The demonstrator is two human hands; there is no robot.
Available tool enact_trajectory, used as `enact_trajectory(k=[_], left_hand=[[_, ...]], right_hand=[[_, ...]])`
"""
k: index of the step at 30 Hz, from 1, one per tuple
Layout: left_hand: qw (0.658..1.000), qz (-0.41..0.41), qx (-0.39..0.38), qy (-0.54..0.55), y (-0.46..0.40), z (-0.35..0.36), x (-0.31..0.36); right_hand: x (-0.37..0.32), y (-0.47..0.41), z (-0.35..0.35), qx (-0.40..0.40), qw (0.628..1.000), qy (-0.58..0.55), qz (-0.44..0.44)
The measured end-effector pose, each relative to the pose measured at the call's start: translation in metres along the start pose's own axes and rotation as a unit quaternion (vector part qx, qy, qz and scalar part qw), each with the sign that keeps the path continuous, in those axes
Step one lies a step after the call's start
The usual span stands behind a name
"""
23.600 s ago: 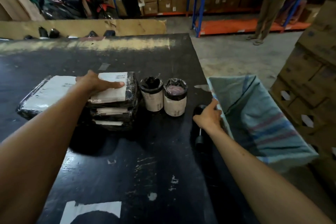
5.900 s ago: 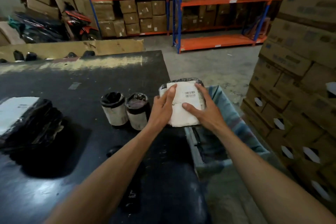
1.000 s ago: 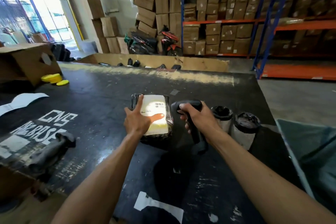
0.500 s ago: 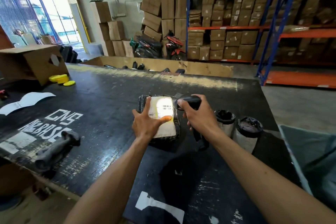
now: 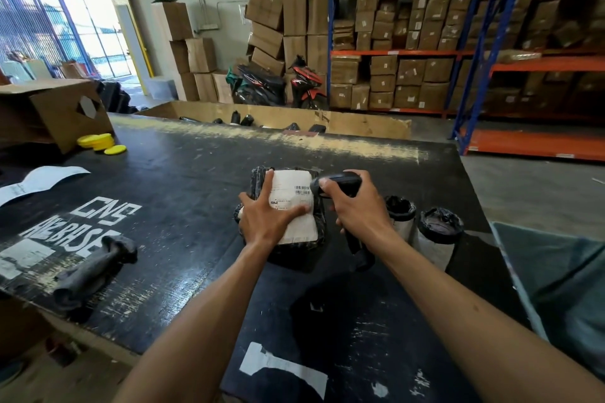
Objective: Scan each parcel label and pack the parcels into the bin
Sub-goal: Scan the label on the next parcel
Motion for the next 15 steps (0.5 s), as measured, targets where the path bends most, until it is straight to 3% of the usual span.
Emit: enact_trajectory(k=[15], left_hand=[[1.0, -0.001, 0.003, 0.011, 0.007, 0.007, 0.007]], right_hand=[[0.016, 0.016, -0.015, 0.027, 0.999, -0.006, 0.03]])
Point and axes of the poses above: each hand's wrist, its own y-axis away from the middle knuckle, its own z-axis out of the palm, x = y × z, the point moved 9 cm from there along -y, towards the middle knuckle, and after that the axes turned 5 degrees about -y, right-handed, at the moved point
